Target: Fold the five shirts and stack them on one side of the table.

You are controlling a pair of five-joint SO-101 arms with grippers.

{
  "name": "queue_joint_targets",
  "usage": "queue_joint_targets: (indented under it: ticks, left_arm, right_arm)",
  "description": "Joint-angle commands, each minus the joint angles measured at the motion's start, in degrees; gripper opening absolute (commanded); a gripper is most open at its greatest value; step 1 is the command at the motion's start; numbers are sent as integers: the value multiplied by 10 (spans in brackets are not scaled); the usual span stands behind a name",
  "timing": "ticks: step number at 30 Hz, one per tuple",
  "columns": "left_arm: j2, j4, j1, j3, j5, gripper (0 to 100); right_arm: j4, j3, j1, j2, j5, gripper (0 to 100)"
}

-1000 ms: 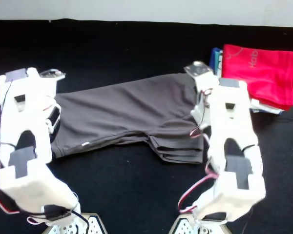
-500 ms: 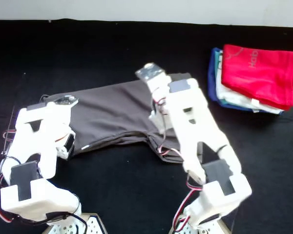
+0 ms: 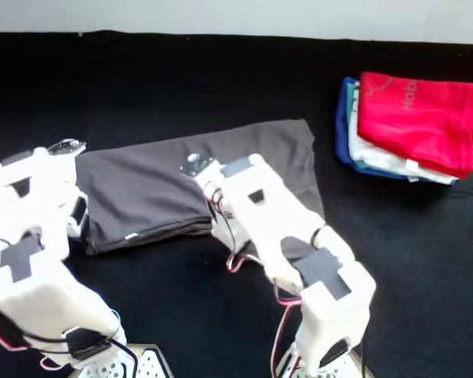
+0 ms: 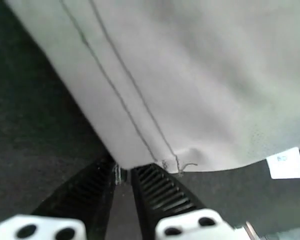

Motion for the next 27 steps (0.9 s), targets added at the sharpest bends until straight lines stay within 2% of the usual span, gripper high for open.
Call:
queue_joint_targets:
  ticks: [1, 9, 14, 18, 21, 25, 27]
  left_arm:
    - [41, 72, -5, -131, 11, 10]
    - [-9, 177, 27, -267, 17, 10]
    - [17, 149, 83, -255, 76, 10]
    - [71, 106, 123, -249, 113, 10]
    - [105, 83, 136, -253, 114, 10]
    - [134, 62, 133, -252, 113, 10]
    - [151, 59, 132, -255, 112, 10]
  right_arm:
    - [0, 21, -7, -87, -4, 6]
    - [6, 28, 102, -290, 0, 13]
    - [61, 66, 131, -298, 9, 147]
    - [58, 145, 136, -298, 97, 128]
    - [7, 203, 185, -297, 154, 124]
    - [-112, 274, 279, -289, 182, 124]
    - [-144, 298, 301, -264, 200, 124]
